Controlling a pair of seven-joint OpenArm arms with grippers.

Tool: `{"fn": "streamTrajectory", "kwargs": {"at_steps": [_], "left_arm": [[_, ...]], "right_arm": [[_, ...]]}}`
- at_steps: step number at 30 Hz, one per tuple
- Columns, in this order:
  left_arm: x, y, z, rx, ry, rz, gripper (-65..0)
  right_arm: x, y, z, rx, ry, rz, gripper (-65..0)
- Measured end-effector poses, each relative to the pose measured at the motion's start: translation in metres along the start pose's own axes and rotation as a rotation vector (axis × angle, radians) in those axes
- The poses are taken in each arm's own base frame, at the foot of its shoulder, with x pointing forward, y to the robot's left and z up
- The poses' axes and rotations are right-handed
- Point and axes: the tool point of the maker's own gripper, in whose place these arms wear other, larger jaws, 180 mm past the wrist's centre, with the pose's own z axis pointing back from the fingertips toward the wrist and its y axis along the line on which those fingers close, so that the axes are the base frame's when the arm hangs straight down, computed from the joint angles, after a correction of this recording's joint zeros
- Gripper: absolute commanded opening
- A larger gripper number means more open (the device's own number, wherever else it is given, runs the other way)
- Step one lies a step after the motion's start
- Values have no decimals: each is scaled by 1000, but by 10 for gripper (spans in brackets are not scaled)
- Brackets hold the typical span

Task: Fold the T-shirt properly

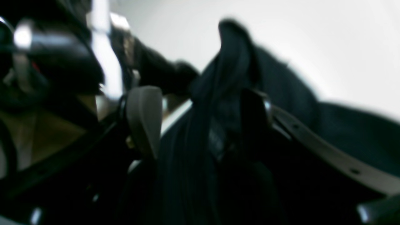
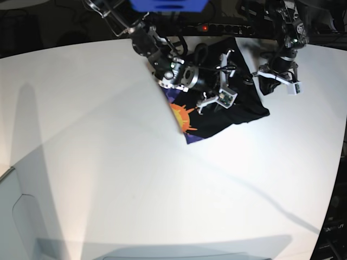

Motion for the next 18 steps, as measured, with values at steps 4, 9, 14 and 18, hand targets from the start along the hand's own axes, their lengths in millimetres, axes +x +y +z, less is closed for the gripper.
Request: {"fn": "streamTrajectory", "kwargs": {"at_steps": [4,9,14,18], "left_arm": [[17,5,8,22,-53,-5,-614],[33,17,26,65,-95,-34,-563],[46,41,45,138,-139,-31,-536],[58,72,65,229,-185,-13,-532]], "right_arm": [[46,1,21,-30,-161,5,-248],[24,-29,47,-144,-118,-35,-249],[2,-41,63,-187,-75,-52,-353],[-26,-25,69,-173,-24,-100,-509]]}}
